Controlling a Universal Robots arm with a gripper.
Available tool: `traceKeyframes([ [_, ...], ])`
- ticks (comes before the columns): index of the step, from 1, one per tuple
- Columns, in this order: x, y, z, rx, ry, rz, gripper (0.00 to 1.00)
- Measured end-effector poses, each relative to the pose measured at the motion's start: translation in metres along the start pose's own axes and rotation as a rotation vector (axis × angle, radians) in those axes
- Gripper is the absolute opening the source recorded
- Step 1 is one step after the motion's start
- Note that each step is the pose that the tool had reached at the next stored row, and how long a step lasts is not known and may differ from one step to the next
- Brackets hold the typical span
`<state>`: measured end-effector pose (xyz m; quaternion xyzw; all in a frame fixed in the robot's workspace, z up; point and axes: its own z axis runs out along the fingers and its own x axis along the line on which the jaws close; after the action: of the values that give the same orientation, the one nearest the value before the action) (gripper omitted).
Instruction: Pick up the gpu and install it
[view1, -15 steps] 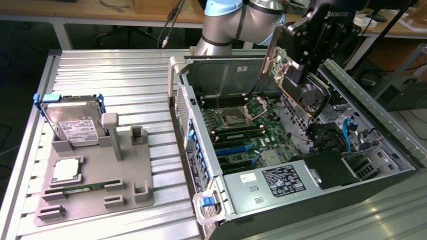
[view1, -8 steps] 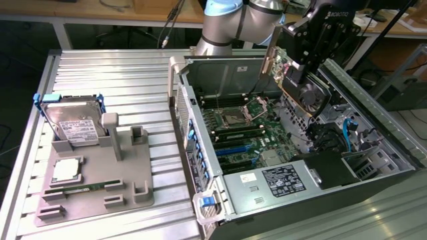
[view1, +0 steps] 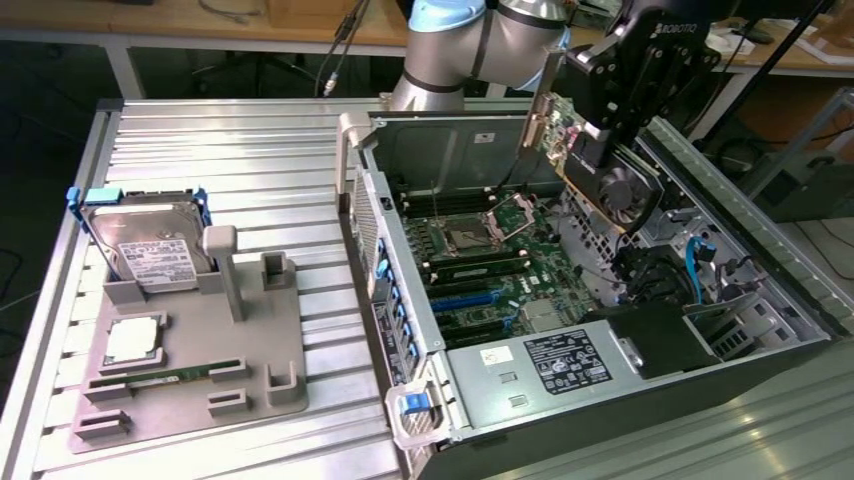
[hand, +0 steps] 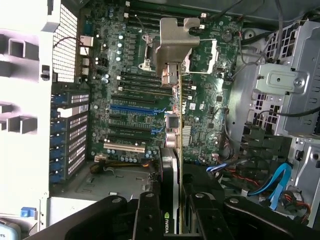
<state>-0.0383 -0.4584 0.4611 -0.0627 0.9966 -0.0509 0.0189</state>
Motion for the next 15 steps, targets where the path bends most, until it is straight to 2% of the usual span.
traceKeyframes([
  [14, 0.0, 0.0, 0.0, -0.001, -0.0031, -0.029, 0.27],
  [15, 0.0001, -0.0001, 0.0, -0.0035, -0.0035, -0.029, 0.27],
])
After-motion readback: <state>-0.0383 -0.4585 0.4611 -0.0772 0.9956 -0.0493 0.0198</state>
